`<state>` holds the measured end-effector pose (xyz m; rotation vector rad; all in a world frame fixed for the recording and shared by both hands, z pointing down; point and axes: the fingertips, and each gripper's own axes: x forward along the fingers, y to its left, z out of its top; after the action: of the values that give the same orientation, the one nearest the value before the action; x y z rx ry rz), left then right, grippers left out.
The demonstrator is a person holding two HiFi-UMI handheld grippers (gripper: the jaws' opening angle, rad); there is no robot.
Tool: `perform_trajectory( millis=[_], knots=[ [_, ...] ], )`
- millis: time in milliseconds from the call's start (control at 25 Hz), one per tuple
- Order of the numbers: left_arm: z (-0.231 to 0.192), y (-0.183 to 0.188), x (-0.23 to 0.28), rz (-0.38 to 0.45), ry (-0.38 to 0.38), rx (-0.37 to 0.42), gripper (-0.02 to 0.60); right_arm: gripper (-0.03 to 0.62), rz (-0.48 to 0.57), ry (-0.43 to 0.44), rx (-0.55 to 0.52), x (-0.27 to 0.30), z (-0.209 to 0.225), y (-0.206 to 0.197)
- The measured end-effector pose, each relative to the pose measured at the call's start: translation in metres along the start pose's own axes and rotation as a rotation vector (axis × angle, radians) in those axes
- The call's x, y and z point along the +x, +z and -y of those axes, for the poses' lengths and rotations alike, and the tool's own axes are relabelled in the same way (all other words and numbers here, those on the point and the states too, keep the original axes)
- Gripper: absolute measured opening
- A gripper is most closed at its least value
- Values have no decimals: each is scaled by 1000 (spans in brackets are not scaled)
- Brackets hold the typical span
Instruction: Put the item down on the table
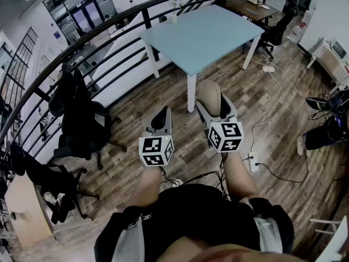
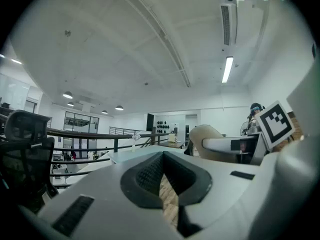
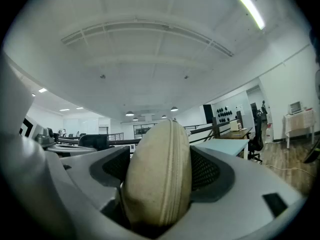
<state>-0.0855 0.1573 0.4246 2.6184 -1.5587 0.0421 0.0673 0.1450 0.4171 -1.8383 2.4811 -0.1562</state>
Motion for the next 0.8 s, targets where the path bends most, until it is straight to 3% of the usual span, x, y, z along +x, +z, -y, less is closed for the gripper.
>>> perform_trajectory(
  millis=[400,600,800],
  knots=[
    [5,6,-1,-5,-24,14,11,380,26,-27,41,-8,0,8],
    [-10,10,1,-3,-36,-21,11,382,33,-34,30,-1,-8,11],
    [-30,8,1,0,-53,-9,11,382,44,-53,28,8,-23,9]
  ],
)
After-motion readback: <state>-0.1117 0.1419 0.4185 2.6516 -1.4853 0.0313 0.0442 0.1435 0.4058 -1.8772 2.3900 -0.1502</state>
